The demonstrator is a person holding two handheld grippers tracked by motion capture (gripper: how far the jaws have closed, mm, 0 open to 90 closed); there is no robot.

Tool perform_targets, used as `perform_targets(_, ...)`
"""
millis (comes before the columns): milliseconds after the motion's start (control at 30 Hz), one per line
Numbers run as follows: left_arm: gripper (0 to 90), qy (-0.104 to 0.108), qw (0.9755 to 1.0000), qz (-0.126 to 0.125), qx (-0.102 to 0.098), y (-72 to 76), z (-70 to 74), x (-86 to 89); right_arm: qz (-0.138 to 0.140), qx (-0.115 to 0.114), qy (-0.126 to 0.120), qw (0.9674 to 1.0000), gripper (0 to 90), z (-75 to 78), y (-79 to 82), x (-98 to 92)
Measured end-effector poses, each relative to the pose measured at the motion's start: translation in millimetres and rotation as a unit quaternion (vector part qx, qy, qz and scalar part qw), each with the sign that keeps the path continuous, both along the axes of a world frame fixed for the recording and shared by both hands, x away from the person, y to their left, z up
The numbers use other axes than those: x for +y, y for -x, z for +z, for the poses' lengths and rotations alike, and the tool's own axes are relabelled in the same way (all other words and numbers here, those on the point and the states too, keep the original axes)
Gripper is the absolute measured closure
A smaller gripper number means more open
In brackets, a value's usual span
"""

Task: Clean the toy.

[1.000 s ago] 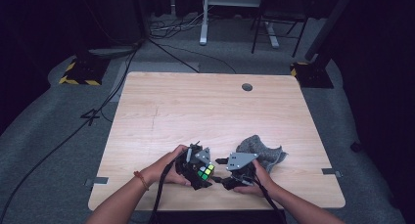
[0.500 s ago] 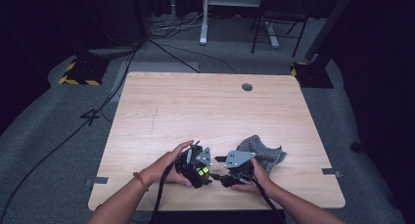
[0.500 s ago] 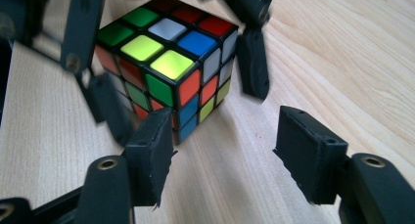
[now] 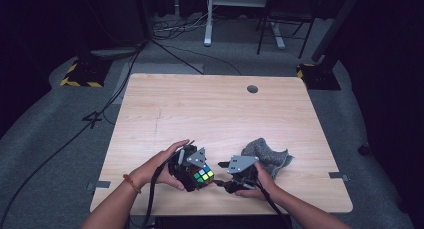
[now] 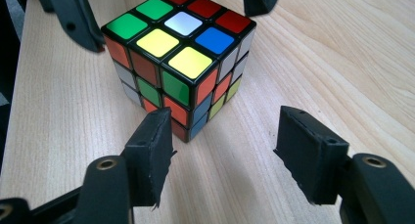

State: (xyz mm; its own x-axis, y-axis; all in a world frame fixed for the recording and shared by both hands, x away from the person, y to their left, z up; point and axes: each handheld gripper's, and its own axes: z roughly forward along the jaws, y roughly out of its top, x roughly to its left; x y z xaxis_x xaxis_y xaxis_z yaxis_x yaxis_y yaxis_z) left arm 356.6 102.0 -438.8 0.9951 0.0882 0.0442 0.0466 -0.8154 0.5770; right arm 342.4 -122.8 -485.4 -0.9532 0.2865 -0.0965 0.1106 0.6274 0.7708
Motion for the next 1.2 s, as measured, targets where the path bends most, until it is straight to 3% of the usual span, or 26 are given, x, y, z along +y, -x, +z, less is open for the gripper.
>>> perform_targets(133, 15.8, 0.008, 0.9999, -0.001, 0.015, -3.0, -2.4, 7.4, 0.005, 0.008, 0.002, 1.0, 38.4, -1.3, 0.5, 1.1)
perform_targets(233, 16.0, 0.0, 0.9994, 0.01, 0.033, -5.4, -12.6, 12.4, 0.01, 0.011, 0.003, 0.9999, 37.7, -1.9, 1.2, 2.0)
perform_targets(333, 17.7, -0.007, 0.9993, 0.013, 0.033, -3.3, -20.4, 13.4, 0.013, 0.014, 0.006, 0.9998, 36.8, -3.2, 1.7, 3.5)
perform_targets(467, 27.1, -0.014, 0.9991, 0.02, 0.034, 0.8, -26.6, 15.9, 0.013, 0.014, 0.008, 0.9998, 36.5, -5.1, 2.0, 5.8)
perform_targets(633, 30.7, -0.006, 0.9987, 0.041, 0.031, 6.6, -28.1, 20.6, 0.006, 0.011, 0.011, 0.9999, 34.9, -6.0, 1.3, 6.6)
perform_targets(700, 29.3, -0.012, 0.9986, 0.044, 0.026, 9.9, -28.2, 21.0, -0.003, 0.0, 0.017, 0.9998, 34.9, -5.8, 1.6, 6.8)
perform_targets(833, 27.1, -0.018, 0.998, 0.049, 0.037, 12.7, -29.7, 24.6, -0.019, -0.003, 0.019, 0.9996, 37.2, -5.1, -2.1, 3.5)
perform_targets(900, 33.5, -0.009, 0.998, 0.042, 0.045, 15.2, -30.1, 26.9, -0.044, -0.011, 0.016, 0.9988, 40.1, -4.6, -6.1, 0.1)
perform_targets(967, 28.1, -0.01, 0.9974, 0.053, 0.048, 16.7, -30.3, 26.6, -0.049, 0.005, 0.005, 0.9988, 39.0, -4.1, -11.8, -4.0)
perform_targets(1133, 19.9, 0.001, 0.997, 0.071, 0.029, 14.0, -26.1, 28.7, -0.038, 0.001, 0.013, 0.9992, 39.0, -4.4, -8.9, -1.9)
perform_targets(1200, 16.4, 0.015, 0.9969, 0.069, 0.035, 9.8, -23.8, 30.4, -0.031, 0.005, 0.013, 0.9994, 38.5, -3.6, -8.3, -2.8)
